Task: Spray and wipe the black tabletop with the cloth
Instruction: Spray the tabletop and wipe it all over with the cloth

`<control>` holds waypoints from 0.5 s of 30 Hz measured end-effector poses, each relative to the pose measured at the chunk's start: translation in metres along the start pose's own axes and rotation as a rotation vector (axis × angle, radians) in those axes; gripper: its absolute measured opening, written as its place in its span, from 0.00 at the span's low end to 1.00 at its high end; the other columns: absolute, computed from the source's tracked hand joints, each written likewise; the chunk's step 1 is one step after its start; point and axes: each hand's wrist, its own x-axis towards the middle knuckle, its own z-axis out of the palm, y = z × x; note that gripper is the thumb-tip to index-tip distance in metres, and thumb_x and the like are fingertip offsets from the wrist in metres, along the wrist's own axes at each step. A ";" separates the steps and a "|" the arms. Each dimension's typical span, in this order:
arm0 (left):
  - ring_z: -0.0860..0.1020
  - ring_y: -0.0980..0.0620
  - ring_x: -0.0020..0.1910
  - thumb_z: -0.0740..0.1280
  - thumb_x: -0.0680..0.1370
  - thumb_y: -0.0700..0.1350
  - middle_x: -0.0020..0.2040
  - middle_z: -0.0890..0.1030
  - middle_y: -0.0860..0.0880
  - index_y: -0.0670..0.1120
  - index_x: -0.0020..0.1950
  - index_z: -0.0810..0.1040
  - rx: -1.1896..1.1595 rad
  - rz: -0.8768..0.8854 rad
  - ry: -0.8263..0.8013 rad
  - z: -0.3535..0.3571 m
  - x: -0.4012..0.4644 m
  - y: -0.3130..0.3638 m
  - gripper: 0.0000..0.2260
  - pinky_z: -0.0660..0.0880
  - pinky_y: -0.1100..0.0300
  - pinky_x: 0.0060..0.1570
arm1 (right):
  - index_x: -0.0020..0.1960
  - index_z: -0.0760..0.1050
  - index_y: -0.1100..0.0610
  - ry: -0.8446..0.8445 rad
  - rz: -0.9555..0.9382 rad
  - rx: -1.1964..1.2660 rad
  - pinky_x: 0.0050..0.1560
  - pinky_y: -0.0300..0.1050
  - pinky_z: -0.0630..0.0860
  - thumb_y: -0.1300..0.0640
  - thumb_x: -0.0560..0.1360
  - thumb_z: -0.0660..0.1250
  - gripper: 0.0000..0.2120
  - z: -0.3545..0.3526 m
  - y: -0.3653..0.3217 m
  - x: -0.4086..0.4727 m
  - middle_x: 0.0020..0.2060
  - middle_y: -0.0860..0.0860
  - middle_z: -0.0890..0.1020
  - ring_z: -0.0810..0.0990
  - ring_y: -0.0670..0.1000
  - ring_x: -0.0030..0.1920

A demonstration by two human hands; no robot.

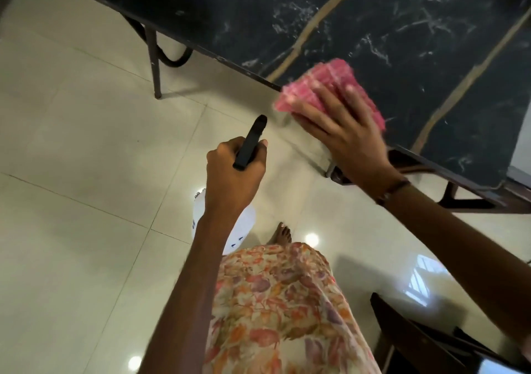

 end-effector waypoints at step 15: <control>0.73 0.31 0.33 0.68 0.76 0.47 0.34 0.77 0.31 0.33 0.39 0.77 0.107 0.084 -0.181 0.089 -0.064 0.037 0.17 0.72 0.47 0.32 | 0.78 0.49 0.50 0.029 0.052 -0.072 0.75 0.61 0.44 0.62 0.76 0.67 0.38 0.069 0.069 -0.224 0.78 0.52 0.49 0.51 0.59 0.76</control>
